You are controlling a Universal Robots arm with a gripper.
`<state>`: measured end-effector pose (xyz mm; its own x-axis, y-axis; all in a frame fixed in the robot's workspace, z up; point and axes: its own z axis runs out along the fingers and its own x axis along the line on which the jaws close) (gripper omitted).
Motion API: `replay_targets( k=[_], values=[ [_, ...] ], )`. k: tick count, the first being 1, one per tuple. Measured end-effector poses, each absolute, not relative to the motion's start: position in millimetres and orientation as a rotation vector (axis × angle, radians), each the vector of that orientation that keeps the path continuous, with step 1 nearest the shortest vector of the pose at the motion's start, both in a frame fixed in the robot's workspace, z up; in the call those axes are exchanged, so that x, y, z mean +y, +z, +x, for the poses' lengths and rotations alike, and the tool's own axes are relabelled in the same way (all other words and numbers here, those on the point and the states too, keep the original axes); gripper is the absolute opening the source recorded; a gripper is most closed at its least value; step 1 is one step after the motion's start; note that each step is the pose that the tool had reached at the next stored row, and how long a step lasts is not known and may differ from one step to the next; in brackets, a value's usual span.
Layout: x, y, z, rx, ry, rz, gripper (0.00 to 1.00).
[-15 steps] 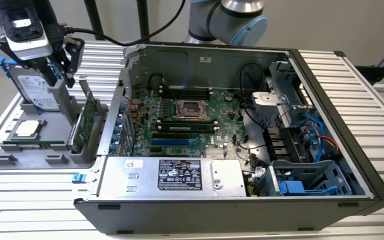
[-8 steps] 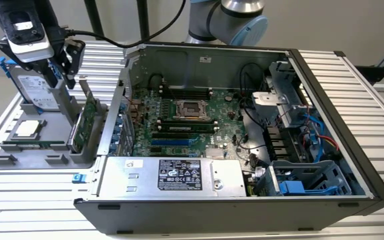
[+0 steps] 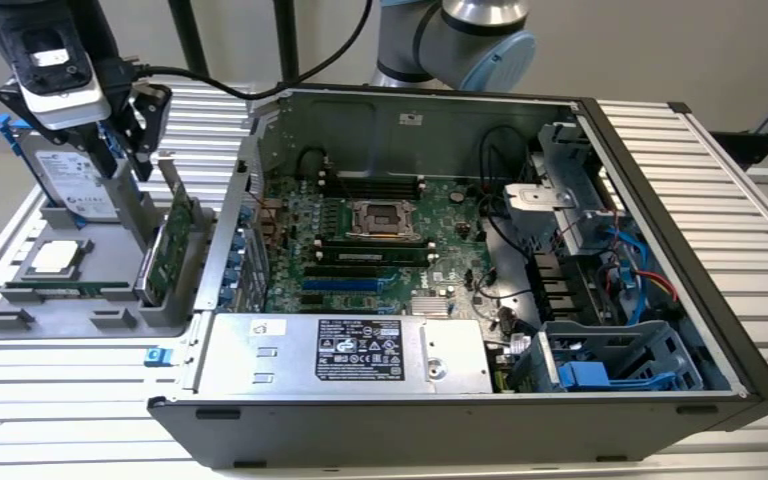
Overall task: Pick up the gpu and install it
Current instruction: 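Pick up the gpu and move the gpu toward the slot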
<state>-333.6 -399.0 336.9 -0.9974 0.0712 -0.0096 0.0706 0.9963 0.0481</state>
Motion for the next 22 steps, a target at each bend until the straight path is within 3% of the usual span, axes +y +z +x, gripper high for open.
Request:
replay_targets(
  k=[22],
  values=[
    [-399.0,326.6,-333.6,3.127,0.075,0.111,1.0]
  ],
)
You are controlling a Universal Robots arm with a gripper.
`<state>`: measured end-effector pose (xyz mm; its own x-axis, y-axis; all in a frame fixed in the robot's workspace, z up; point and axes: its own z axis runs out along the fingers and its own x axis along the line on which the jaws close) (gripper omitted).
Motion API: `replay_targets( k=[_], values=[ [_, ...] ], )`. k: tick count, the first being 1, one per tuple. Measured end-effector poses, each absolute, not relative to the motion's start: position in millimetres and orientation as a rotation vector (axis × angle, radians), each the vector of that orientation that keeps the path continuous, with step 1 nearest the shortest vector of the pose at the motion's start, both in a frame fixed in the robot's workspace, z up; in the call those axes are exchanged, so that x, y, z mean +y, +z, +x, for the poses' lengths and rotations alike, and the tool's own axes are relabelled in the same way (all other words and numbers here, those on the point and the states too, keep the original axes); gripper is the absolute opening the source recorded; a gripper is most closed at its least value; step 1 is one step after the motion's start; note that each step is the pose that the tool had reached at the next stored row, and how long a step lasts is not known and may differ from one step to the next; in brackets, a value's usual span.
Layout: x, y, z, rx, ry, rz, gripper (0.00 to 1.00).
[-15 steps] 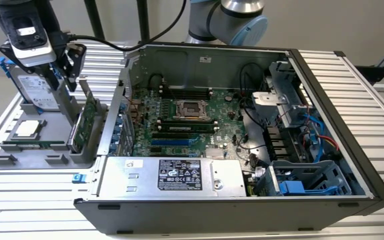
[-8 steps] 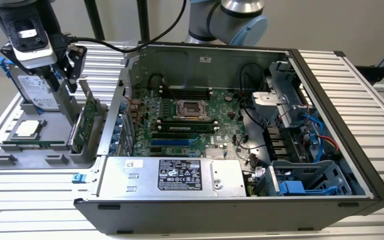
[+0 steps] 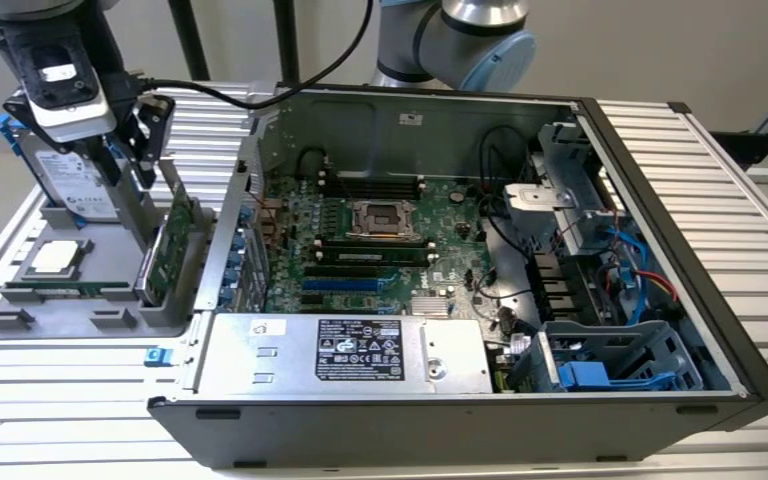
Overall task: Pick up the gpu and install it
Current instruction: 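Pick up the gpu and move the gpu toward the slot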
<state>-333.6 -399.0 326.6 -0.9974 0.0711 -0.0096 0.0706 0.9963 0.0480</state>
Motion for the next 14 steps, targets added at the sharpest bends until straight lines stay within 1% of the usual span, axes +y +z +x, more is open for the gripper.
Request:
replay_targets(
  k=[14],
  values=[
    [-399.0,319.1,-333.6,3.127,0.075,0.111,1.0]
  ],
)
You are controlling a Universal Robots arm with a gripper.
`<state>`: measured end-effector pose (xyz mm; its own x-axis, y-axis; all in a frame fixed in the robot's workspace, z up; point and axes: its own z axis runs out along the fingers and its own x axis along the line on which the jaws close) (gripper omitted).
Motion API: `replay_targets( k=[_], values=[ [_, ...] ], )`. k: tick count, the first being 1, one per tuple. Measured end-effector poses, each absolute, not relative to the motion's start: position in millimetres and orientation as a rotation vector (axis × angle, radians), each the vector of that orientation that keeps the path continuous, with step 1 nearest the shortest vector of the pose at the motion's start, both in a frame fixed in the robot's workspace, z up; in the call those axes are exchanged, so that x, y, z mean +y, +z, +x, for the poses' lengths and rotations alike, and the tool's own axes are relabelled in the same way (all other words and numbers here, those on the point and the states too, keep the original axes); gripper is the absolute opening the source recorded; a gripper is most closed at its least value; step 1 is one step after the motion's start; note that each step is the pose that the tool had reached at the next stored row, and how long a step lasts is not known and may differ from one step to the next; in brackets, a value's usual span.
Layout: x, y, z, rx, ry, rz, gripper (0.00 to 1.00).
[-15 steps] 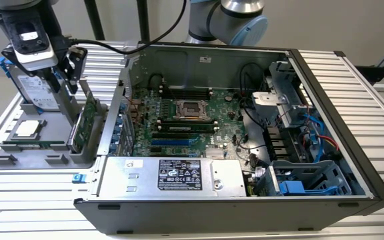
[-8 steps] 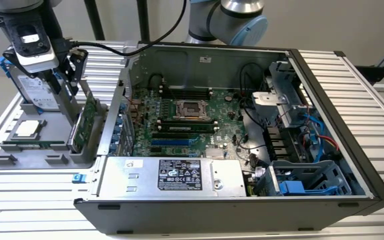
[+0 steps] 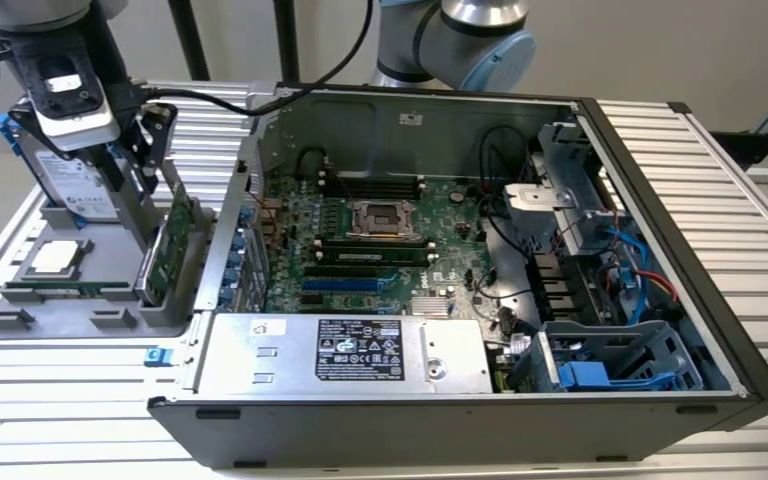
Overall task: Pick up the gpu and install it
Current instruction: 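Pick up the gpu and move the gpu toward the slot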
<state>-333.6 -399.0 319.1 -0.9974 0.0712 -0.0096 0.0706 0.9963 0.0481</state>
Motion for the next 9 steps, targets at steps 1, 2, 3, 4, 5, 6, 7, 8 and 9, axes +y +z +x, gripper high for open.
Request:
replay_targets(
  k=[1,2,3,4,5,6,7,8,9],
  values=[
    [-399.0,318.6,-333.6,3.127,0.075,0.111,1.0],
    [-399.0,318.3,-333.6,3.128,0.074,0.111,1.0],
    [-399.0,318.1,-333.6,3.128,0.074,0.111,1.0],
    [-399.0,318.0,-333.6,3.128,0.074,0.111,1.0],
    [-399.0,318.0,-333.6,3.128,0.074,0.111,1.0],
    [-399.0,317.8,-333.6,3.127,0.075,0.111,1.0],
    [-399.0,317.4,-333.6,3.127,0.075,0.111,1.0],
    [-399.0,317.2,-333.6,3.127,0.075,0.111,1.0],
    [-399.0,317.0,-333.6,3.127,0.075,0.111,1.0]
  ],
)
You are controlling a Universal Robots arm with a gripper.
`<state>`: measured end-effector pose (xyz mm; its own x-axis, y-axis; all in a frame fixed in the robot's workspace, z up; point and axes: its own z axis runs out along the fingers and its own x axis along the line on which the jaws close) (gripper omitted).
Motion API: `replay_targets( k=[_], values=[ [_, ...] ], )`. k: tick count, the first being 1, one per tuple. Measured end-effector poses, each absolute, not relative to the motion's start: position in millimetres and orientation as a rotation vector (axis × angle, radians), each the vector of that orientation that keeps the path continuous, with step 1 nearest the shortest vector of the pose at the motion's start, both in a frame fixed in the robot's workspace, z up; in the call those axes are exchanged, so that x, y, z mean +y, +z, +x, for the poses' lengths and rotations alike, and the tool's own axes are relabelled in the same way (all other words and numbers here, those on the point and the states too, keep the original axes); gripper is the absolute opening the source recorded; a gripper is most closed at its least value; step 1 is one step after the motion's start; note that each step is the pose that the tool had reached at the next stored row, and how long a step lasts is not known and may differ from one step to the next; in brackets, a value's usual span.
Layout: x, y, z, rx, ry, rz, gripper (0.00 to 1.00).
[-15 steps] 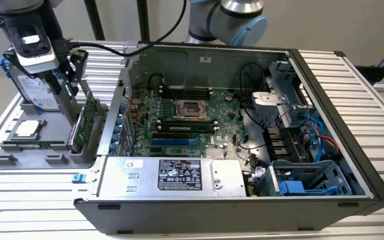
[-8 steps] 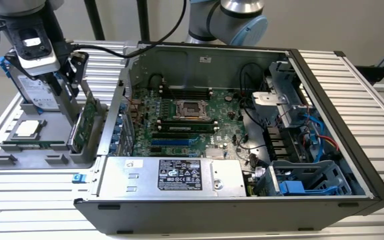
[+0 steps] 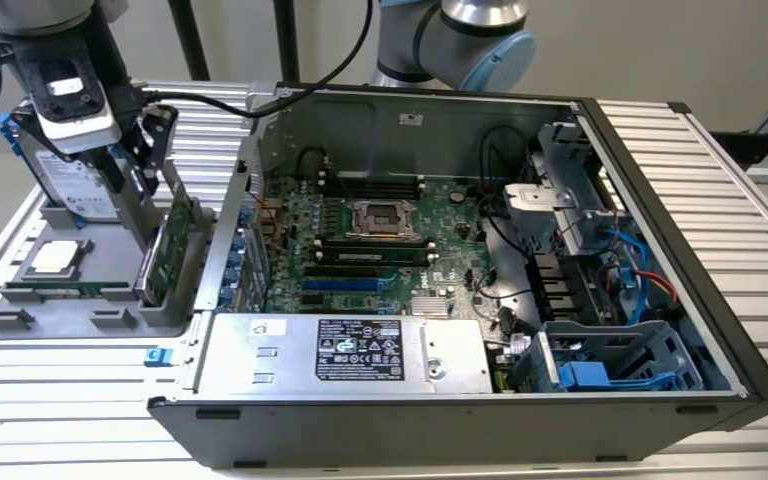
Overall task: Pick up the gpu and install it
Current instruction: 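Pick up the gpu and move the gpu toward the slot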
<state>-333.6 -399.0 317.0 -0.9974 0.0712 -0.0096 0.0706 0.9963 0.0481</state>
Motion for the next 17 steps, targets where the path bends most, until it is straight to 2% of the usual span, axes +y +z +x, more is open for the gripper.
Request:
replay_targets(
  k=[17],
  values=[
    [-399.0,312.6,-333.5,3.127,0.075,0.111,1.0]
  ],
)
